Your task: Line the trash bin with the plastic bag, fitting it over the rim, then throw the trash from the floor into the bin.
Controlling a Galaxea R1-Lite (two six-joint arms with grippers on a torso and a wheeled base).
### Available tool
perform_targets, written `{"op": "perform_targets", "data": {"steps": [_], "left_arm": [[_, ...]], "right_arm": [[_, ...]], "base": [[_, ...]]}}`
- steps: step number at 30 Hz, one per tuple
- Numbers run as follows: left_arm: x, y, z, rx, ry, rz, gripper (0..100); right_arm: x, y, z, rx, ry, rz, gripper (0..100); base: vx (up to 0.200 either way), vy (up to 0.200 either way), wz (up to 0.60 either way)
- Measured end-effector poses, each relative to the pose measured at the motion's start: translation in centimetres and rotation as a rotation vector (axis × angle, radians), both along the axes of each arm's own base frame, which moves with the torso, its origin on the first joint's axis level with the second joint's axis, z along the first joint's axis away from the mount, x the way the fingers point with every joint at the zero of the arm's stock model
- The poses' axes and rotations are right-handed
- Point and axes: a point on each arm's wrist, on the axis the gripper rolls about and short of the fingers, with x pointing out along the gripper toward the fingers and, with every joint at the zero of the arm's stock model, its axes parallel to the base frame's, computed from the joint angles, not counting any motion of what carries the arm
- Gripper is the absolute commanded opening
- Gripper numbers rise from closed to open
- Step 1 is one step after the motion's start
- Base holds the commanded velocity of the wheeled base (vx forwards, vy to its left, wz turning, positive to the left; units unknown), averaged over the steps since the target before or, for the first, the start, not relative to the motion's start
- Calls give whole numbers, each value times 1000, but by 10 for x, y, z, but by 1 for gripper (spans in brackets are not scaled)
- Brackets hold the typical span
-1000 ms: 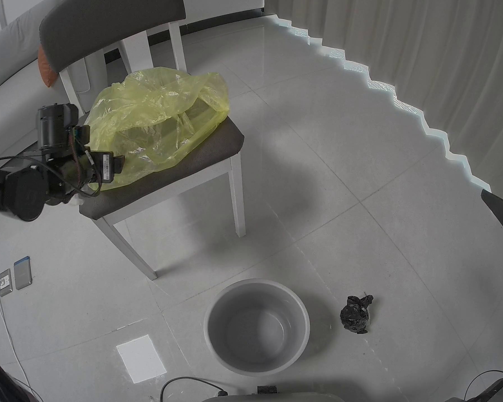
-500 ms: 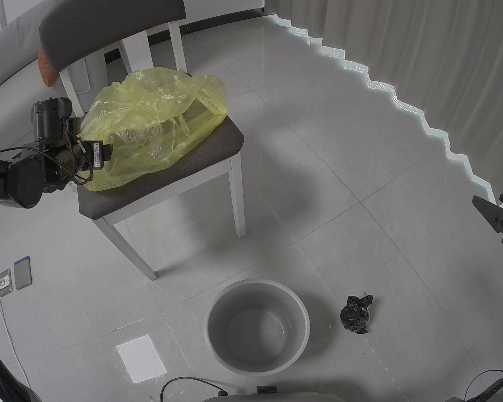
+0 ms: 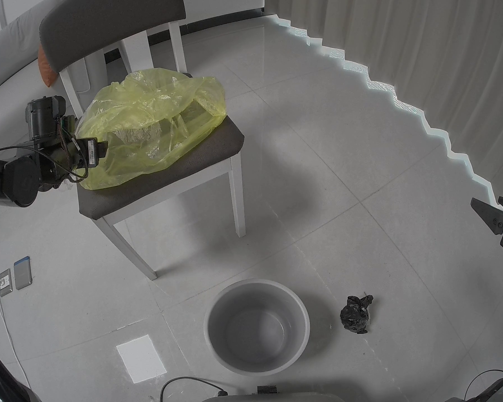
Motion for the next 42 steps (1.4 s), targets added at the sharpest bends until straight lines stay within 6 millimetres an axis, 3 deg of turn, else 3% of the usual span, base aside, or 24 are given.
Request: {"op": "perform_targets", "data": {"steps": [1, 11, 16, 24, 31, 37, 42], "left_arm": [[1, 0, -1, 0, 2, -1, 0], [4, 2, -1, -6, 0, -7, 0], [-5, -14, 18, -13, -56, -82, 0], [-64, -88, 71, 38, -144, -389, 0], [-132, -136, 106, 321, -168, -712, 0], [-175, -152, 123, 396, -158, -922, 0], [-191, -153, 129, 422, -173, -1032, 0]], "right_arm": [[0, 0, 0, 0, 0, 0, 100], [0, 3, -4, 3, 12, 17, 100], [2, 7, 1, 29, -21, 48, 100], [16, 17, 24, 43, -100, 98, 100], [36, 29, 35, 46, -109, 154, 100], [64, 41, 33, 47, -69, 209, 100], [84, 49, 36, 56, -57, 279, 100]], "base": [[0, 0, 0], [0, 0, 0], [0, 0, 0], [0, 0, 0], [0, 0, 0], [0, 0, 0], [0, 0, 0]]}}
